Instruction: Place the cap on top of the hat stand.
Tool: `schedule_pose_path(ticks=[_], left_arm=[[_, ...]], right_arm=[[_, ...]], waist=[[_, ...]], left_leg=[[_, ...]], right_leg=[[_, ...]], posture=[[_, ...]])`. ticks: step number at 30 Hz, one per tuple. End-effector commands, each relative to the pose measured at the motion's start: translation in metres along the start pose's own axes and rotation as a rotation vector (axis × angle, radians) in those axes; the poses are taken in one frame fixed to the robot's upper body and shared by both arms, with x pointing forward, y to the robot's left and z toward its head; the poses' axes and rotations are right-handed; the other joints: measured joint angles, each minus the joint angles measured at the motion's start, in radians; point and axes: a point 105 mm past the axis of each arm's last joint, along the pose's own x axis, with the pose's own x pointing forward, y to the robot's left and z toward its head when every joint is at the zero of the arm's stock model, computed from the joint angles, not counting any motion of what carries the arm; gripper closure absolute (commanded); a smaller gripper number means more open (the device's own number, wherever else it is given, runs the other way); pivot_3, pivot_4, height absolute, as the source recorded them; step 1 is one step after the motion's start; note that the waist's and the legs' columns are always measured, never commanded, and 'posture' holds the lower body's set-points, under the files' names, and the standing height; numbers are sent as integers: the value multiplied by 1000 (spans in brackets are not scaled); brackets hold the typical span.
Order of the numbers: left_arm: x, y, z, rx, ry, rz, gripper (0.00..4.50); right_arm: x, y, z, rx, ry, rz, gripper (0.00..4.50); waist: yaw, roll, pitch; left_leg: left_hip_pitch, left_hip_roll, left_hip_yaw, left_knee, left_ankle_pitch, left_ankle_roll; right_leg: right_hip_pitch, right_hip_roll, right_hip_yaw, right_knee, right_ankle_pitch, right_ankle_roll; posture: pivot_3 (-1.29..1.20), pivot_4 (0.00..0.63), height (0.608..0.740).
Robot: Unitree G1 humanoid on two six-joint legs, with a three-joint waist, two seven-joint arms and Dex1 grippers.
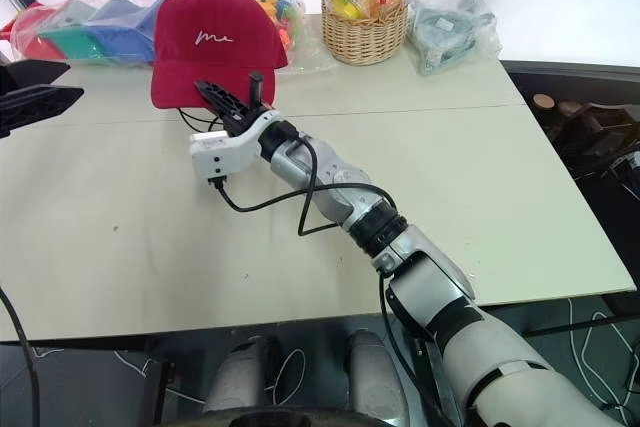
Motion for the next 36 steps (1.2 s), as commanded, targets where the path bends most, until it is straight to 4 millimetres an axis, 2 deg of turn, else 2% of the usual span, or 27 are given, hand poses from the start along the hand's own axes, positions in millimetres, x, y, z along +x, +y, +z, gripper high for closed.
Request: schedule_pose_path(ticks=[1,6,16,23,36], left_arm=[[1,-7,13,48,-32,-18,0],[2,-8,13,48,-35,-21,0],[4,-8,13,44,-35,-22,0],[5,-8,12,40,-38,-20,0],[6,-9,11,37,-44,-13,0]], right_arm=[[-1,5,13,5,-35,11,4471],[-6,22,13,19,-25,55,4471],[-14,52,26,52,-56,159,4471],[-18,65,20,59,-39,210,4471],[-18,64,17,48,-33,201,4471]], waist=[[-1,0,0],[0,0,0],[-1,-1,0],[0,-1,-1],[0,-1,-1]], left_leg=[[0,0,0,0,0,0],[1,0,0,0,0,0],[2,0,-1,0,-1,2],[2,0,-1,0,-1,2],[2,0,-1,0,-1,2]], right_leg=[[0,0,0,0,0,0],[0,0,0,0,0,0],[1,0,0,2,0,0],[1,0,0,2,0,0],[1,0,0,2,0,0]], posture=[[0,150,740],[0,150,740],[0,150,740],[0,150,740],[0,150,740]])
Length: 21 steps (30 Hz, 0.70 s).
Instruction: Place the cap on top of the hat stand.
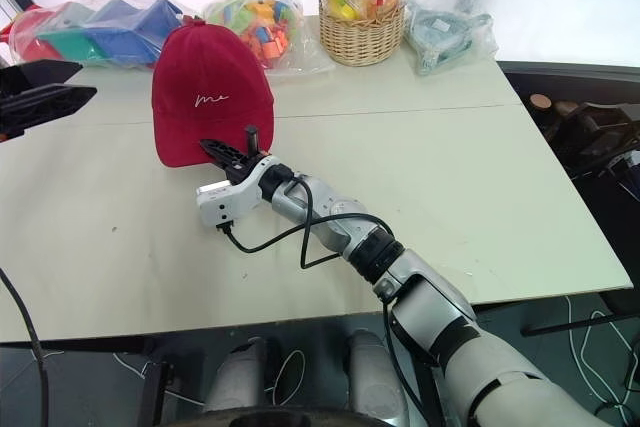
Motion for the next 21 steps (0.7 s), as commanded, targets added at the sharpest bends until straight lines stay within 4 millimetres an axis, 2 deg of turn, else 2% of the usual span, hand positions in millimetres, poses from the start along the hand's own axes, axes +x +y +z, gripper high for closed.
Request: schedule_pose_path(ticks=[1,5,11,21], left_arm=[[-3,-6,14,52,-32,-4,0],[-3,-6,14,53,-32,-3,0],[-3,-5,14,53,-33,-3,0],[-3,-5,13,49,-28,-9,0]], right_arm=[[2,6,1,2,-1,24,4471],[1,3,1,4,-2,3,3127],[2,-1,3,-8,-9,-23,47],[-3,3,2,-27,-7,-13,47]], waist=[[0,0,0],[1,0,0],[1,0,0],[2,0,0]], left_leg=[[0,0,0,0,0,0],[0,0,0,0,0,0],[-1,0,0,0,0,-1],[-1,0,0,0,0,-1]], right_leg=[[0,0,0,0,0,0],[0,0,0,0,0,0],[0,0,0,-1,0,0],[0,0,0,-1,0,0]], posture=[[0,150,740],[0,150,740],[0,150,740],[0,150,740]])
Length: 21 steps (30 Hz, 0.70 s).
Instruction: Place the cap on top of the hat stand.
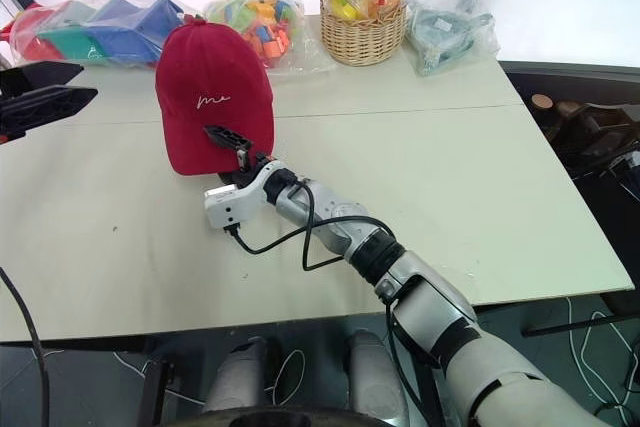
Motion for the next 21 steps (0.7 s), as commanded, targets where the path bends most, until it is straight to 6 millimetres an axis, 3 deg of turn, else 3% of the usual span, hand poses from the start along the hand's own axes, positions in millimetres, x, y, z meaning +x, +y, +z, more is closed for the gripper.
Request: schedule_pose_path(ticks=[1,8,15,21], left_arm=[[-3,-5,14,50,-27,-9,0],[-4,-7,10,34,-7,-24,0],[-9,-8,0,17,33,-21,0],[-11,-8,-12,10,76,-12,0]], right_arm=[[-1,-9,9,-8,-34,-39,47],[-19,-15,8,29,-29,-48,47],[-55,-29,14,90,-11,-60,47],[-107,-41,-13,174,155,-58,47]], waist=[[0,0,0],[1,0,0],[3,0,0],[14,0,0]], left_leg=[[0,0,0,0,0,0],[0,0,0,0,0,0],[0,0,0,0,-1,1],[0,0,0,0,-1,1]], right_leg=[[0,0,0,0,0,0],[0,0,0,0,0,0],[0,0,0,0,0,0],[0,0,0,-1,0,0]], posture=[[0,150,740],[0,150,740],[0,150,740],[0,150,740]])
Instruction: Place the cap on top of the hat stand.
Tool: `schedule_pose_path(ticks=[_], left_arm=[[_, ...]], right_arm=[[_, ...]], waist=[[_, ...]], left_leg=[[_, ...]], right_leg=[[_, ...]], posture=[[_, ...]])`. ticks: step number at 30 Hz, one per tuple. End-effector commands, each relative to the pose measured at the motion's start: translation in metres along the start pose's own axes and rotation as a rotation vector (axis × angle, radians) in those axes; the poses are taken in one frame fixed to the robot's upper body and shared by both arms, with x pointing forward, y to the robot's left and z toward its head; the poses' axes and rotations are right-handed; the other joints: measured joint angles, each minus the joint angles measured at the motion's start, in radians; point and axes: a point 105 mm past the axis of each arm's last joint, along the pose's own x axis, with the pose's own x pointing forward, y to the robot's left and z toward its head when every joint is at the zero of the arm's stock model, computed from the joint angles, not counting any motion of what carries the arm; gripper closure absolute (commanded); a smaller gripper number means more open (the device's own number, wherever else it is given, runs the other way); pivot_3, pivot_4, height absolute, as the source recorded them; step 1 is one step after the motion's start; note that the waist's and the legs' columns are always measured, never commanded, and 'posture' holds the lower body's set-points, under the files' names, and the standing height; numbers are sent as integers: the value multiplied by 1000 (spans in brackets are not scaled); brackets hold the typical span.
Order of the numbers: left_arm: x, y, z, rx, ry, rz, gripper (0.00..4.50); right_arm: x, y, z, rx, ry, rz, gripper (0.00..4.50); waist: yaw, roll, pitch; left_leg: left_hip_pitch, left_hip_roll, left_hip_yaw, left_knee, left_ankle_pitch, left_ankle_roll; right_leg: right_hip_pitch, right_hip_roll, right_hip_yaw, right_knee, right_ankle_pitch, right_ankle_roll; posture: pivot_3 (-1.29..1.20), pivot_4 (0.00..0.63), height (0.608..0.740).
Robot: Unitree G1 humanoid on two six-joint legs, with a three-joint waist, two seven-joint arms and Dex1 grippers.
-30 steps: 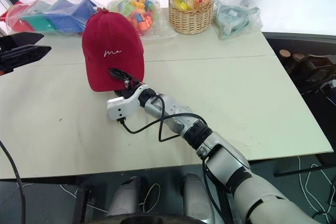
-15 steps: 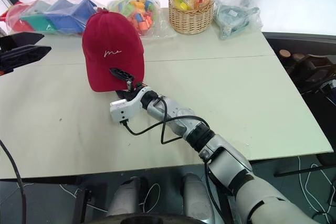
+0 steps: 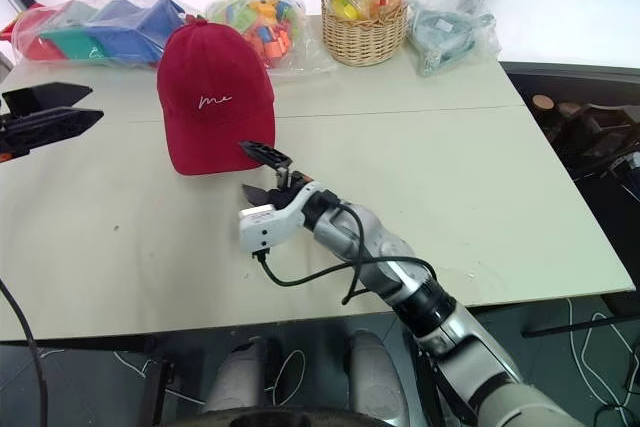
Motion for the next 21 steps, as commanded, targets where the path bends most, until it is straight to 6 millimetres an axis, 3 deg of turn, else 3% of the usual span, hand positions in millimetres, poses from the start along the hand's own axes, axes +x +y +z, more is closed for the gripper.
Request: schedule_pose_path(ticks=[1,5,9,13,16,21], left_arm=[[-5,-4,7,59,3,18,0],[-6,-5,2,50,5,33,0],[-9,2,-6,29,-13,106,0],[-6,6,-17,20,-14,153,0],[-1,5,-24,29,-5,172,0],[7,-3,-35,5,-52,207,0]], right_arm=[[-34,-34,-18,84,99,-76,47],[-70,-63,-43,272,202,-134,47],[-106,-122,-70,577,190,-183,47],[-128,-149,-96,846,190,-168,47],[-138,-153,-107,962,198,-155,47],[-156,-134,-124,1087,265,-54,47]], waist=[[12,0,0],[21,0,0],[19,0,0],[23,0,0],[25,0,0],[27,1,0]], left_leg=[[0,0,0,0,0,0],[0,0,0,0,0,0],[2,0,0,0,0,0],[2,0,-1,-1,0,1],[2,0,-1,-1,-1,1],[1,0,0,0,-1,1]], right_leg=[[0,0,0,0,0,0],[1,0,0,0,0,0],[2,0,0,0,0,0],[2,0,-1,-1,0,0],[2,0,-1,-1,0,0],[2,-1,-1,-2,0,0]], posture=[[0,150,740],[0,150,740],[0,150,740],[0,150,740],[0,150,740],[0,150,740]])
